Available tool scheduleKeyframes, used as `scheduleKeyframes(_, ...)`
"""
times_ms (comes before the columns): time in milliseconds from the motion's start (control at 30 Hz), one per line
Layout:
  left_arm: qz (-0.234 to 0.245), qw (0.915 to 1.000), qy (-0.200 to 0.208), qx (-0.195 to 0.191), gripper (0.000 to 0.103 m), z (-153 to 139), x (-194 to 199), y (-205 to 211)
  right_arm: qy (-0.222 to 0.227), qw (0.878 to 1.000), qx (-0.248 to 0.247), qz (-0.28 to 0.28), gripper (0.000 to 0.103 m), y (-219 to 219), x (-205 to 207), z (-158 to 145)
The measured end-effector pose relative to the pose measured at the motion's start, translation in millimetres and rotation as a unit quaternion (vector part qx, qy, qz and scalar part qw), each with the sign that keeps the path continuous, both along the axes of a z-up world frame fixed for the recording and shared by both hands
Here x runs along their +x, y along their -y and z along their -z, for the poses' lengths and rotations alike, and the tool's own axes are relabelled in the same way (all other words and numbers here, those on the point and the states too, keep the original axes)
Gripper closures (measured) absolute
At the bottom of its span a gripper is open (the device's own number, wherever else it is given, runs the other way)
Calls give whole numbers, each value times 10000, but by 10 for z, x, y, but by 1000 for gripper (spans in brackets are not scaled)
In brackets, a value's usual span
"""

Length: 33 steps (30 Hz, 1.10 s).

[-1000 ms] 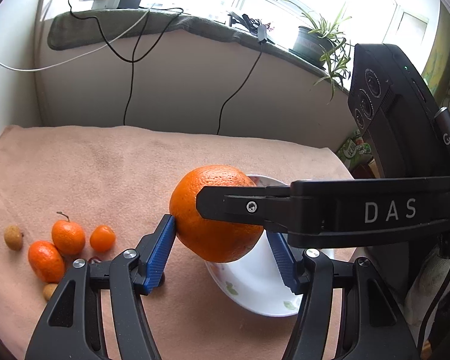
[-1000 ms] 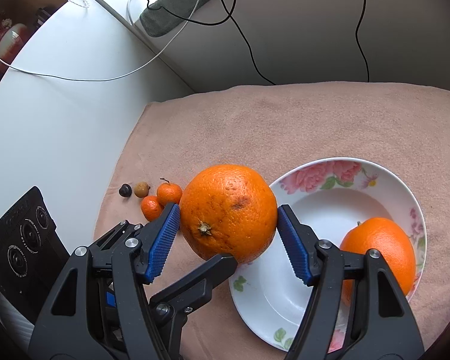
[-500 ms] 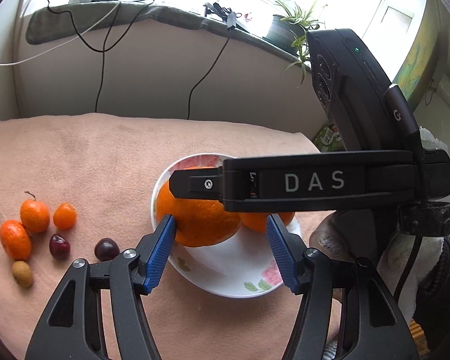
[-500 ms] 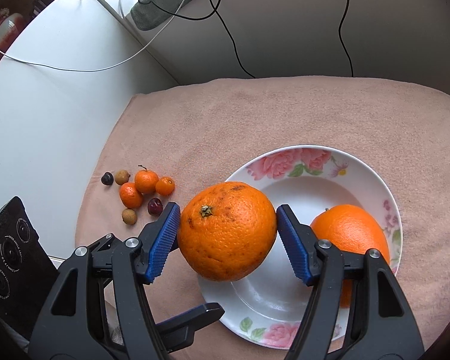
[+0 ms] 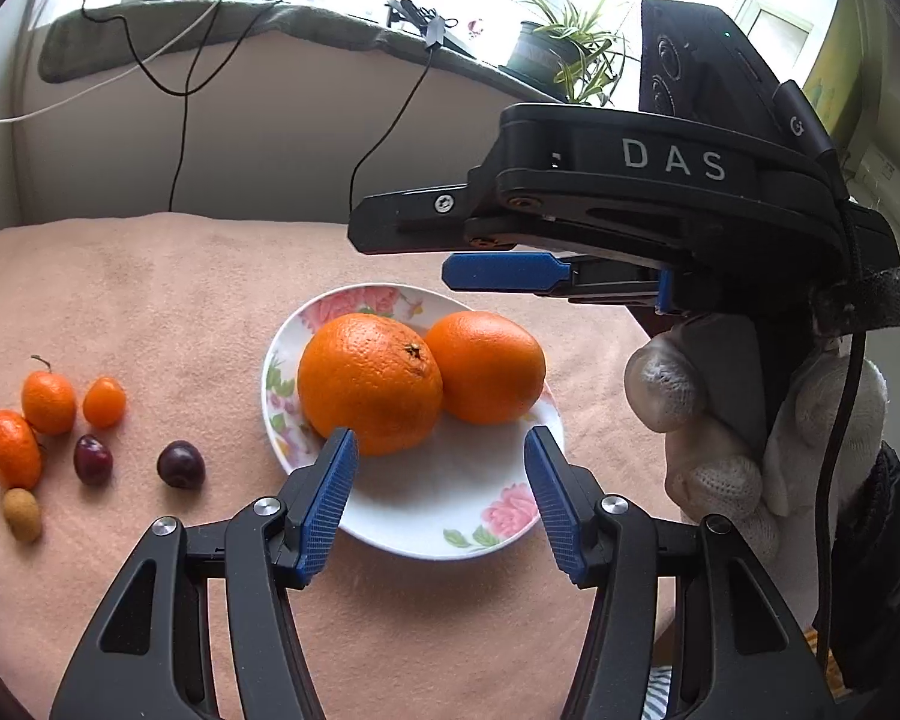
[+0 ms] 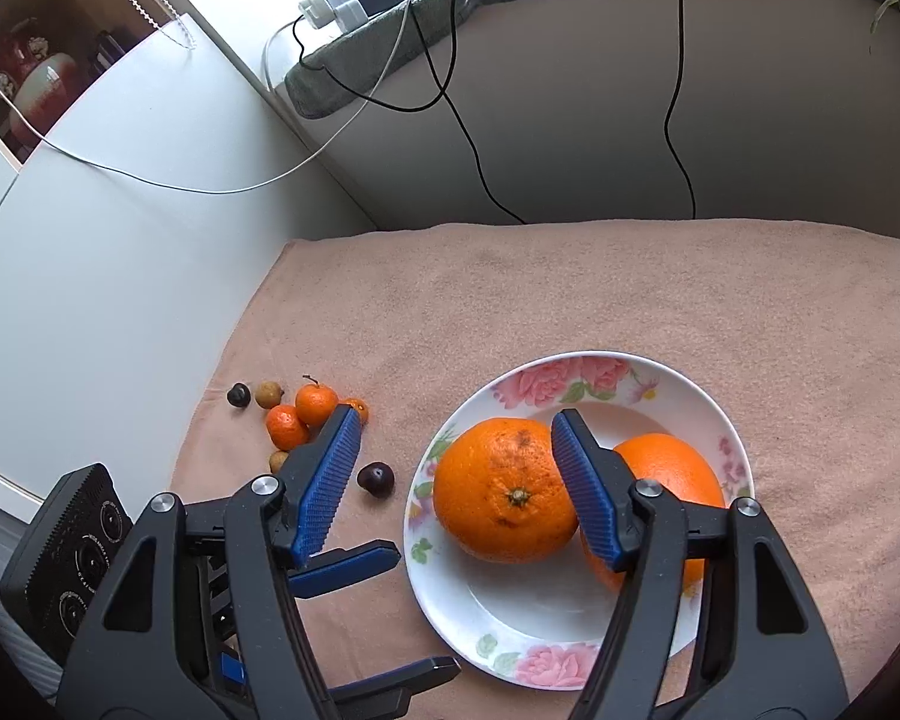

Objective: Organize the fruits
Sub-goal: 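Open the right gripper beside the first orange and withdraw it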

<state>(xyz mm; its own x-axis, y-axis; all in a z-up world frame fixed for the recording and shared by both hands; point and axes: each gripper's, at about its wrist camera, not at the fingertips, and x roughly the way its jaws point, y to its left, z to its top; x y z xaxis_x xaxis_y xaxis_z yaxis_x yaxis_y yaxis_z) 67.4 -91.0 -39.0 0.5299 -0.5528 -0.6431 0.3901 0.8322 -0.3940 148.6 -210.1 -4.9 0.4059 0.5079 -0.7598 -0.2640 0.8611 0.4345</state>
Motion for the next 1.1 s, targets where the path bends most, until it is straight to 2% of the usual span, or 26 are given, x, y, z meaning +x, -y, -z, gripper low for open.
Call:
scheduleKeyframes(167,-127,9998,104,143,38,-16,-92,-16,58,9999,-54,96,32,57,-60,42)
scheduleKeyframes(267,-191,9994,185,232,35,-25,-155,-25,163,9997,-149,121,25,70,-126,56)
scheduleKeyframes(500,-343,9980,341,401,35,-13,-264,-104,431,9985,-296,155,23,83,-267,49)
scheduleKeyframes(700,-632,9964,343,448,35,14,-351,-328,684,9968,-391,105,22,18,-404,30)
scheduleKeyframes(767,-744,9952,363,532,35,24,-383,-403,824,9955,-461,101,18,-31,-468,22)
scheduleKeyframes(1100,-1490,9869,259,563,35,128,-528,-914,1283,9895,-596,-284,17,-416,-722,29)
